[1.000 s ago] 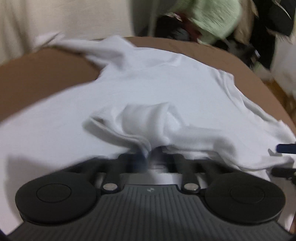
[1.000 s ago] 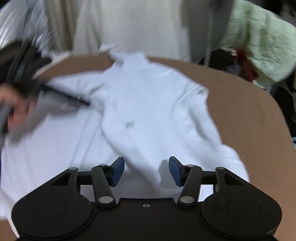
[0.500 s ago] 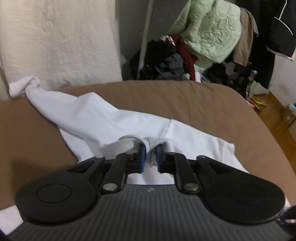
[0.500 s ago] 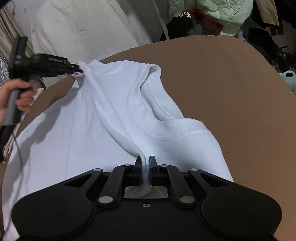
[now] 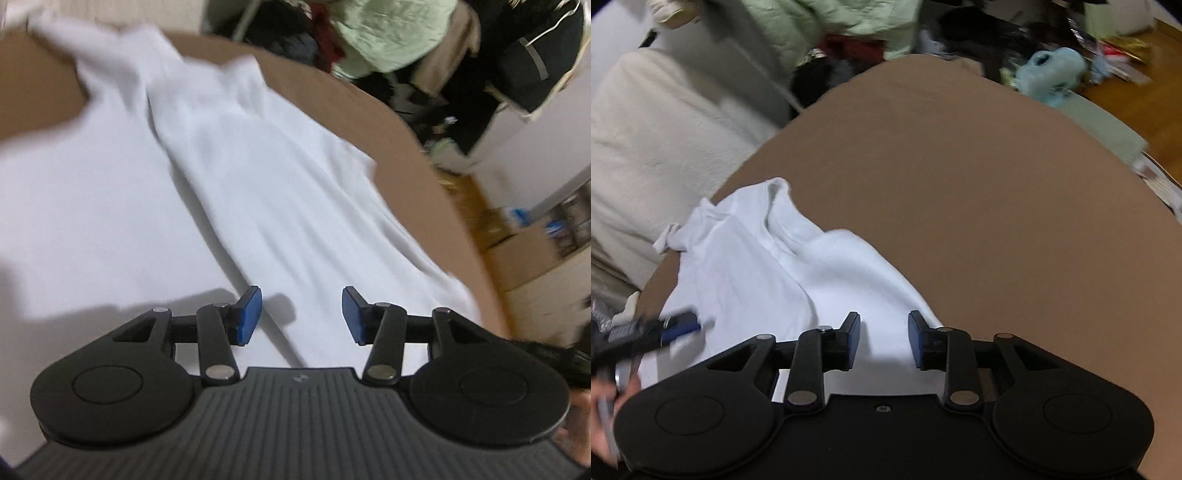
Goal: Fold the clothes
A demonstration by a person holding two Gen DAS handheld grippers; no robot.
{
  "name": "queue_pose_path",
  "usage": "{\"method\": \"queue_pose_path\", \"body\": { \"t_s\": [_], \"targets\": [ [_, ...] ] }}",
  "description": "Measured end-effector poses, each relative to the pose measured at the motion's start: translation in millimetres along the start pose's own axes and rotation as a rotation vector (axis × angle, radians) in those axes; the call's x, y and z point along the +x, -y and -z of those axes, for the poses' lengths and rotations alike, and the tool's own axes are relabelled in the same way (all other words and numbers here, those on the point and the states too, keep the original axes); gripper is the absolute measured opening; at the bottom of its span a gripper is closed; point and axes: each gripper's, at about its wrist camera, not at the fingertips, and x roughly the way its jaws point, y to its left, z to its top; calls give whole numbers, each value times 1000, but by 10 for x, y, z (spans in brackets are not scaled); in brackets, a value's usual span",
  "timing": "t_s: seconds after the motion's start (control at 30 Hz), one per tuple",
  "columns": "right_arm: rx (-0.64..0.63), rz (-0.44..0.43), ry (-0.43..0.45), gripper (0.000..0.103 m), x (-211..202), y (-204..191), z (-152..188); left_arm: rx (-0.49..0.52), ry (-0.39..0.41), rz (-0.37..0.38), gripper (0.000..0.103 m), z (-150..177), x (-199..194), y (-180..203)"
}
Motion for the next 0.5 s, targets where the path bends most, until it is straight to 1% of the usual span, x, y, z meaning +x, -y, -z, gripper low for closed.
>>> {"method": "queue_pose_path", "body": {
  "t_s": [0.03, 0.07, 0.1, 0.13, 0.17, 0.23, 0.27, 0.3, 0.33, 0.37, 0.47, 0.5],
  "targets": [
    [-18, 2, 4, 36, -40, -20, 22, -33, 0, 41, 55, 168, -52, 34],
    [-58, -4, 9, 39, -62, -70, 32, -64, -1, 77, 58, 318, -85, 56],
    [-96, -11, 7, 43, -83, -121, 46, -91, -11, 106, 59, 472, -101, 79],
    [-134, -18, 6, 50, -103, -171, 60, -115, -24, 134, 59, 631, -114, 106],
    [-172, -25, -7, 54, -93, -219, 78, -129, -37, 151, 59, 752, -110, 140],
    [-250, -19, -82, 57, 59, -305, 152, -142, -78, 177, 59, 979, -55, 208],
    [-285, 18, -117, 54, 153, -338, 201, -143, -98, 187, 62, 1063, -19, 238],
    [-319, 67, -137, 42, 223, -377, 248, -143, -117, 198, 63, 1146, 18, 268],
    [-330, 119, -127, 7, 219, -413, 274, -144, -131, 199, 62, 1216, 59, 298],
    [-299, 142, -109, 6, 160, -429, 270, -140, -139, 198, 59, 1264, 84, 329],
    [-237, 229, -13, 4, -161, -411, 281, -149, -170, 209, 22, 1369, 87, 379],
    [-220, 260, 23, 4, -281, -399, 287, -153, -181, 214, 21, 1404, 86, 394]
  ]
}}
